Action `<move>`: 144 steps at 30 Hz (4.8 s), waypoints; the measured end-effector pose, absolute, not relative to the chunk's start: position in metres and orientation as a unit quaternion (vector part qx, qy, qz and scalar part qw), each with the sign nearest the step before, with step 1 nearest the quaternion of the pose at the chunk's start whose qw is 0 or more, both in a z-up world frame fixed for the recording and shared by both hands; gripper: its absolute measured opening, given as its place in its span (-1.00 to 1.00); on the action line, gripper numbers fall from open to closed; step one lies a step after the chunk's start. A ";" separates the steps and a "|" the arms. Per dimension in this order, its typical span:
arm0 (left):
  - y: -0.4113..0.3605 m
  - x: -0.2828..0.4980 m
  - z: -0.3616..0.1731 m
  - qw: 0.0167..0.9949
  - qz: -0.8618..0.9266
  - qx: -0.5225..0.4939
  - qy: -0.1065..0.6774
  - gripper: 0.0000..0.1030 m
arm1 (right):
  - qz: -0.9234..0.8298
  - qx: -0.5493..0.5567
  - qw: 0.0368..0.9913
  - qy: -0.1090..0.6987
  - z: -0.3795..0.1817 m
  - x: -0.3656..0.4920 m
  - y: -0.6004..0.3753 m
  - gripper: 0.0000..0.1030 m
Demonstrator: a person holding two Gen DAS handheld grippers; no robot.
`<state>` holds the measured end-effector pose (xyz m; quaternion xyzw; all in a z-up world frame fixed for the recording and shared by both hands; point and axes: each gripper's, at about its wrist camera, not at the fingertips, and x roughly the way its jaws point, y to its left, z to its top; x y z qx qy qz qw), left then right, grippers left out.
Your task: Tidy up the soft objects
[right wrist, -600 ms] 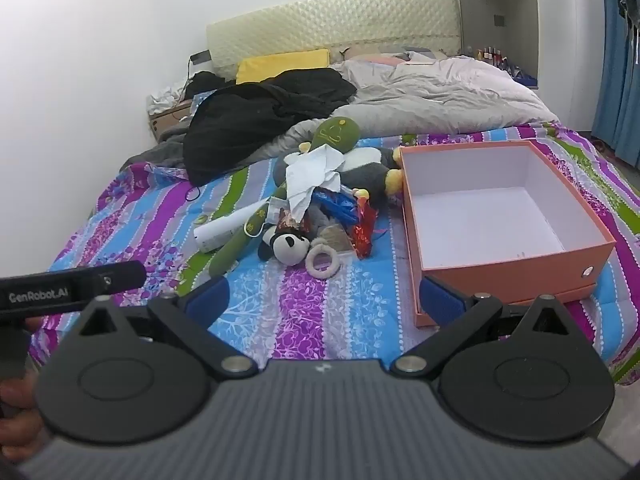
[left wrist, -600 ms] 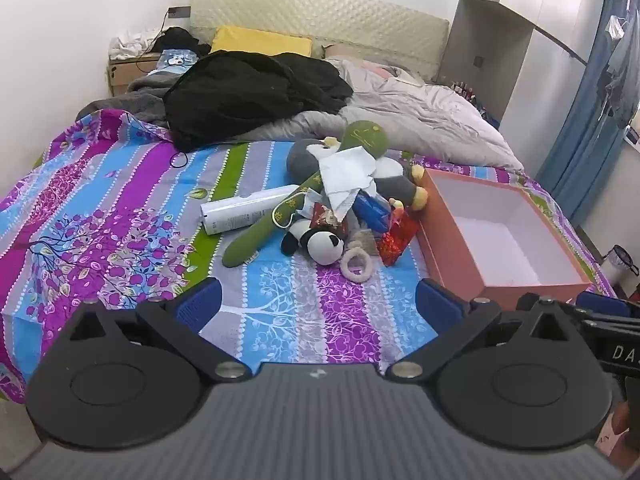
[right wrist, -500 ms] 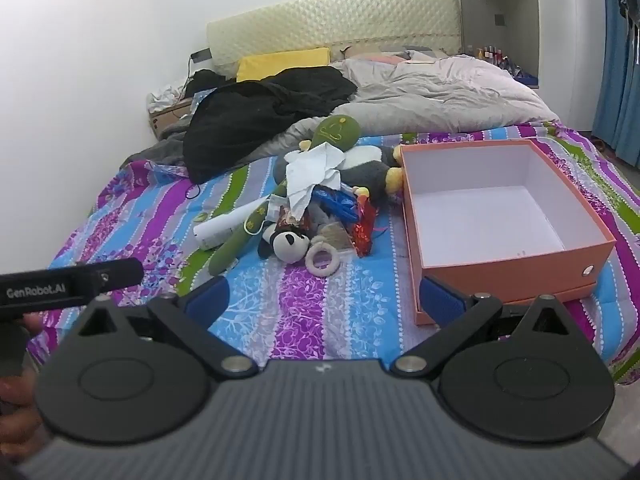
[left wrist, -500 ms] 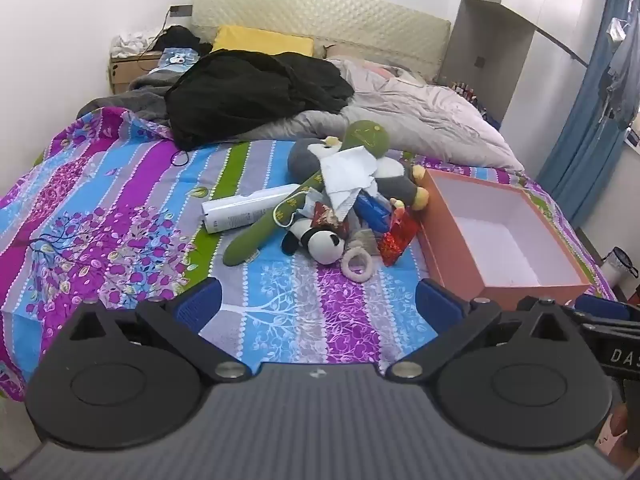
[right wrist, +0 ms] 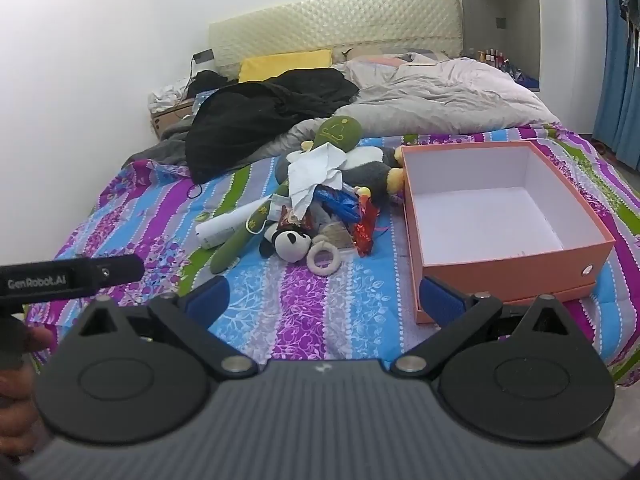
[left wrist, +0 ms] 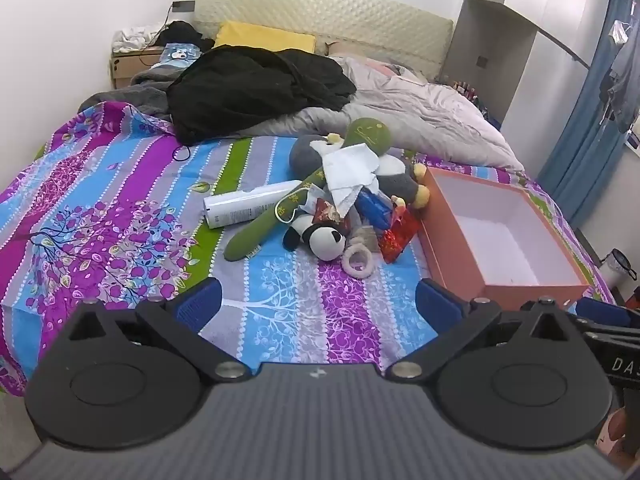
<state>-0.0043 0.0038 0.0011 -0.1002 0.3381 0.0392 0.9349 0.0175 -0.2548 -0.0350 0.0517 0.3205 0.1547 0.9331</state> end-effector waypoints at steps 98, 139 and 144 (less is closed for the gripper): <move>0.038 0.148 -0.098 0.888 0.011 -0.144 0.436 0.86 | 0.196 0.040 0.888 0.414 -0.129 0.145 -0.203 0.50; 0.056 0.324 -0.221 0.824 -0.028 -0.271 0.497 0.05 | 0.233 -0.058 0.865 0.441 -0.240 0.287 -0.142 -0.54; 0.057 0.310 -0.211 0.829 -0.032 -0.260 0.494 0.04 | 0.230 -0.049 0.862 0.449 -0.230 0.276 -0.143 -0.62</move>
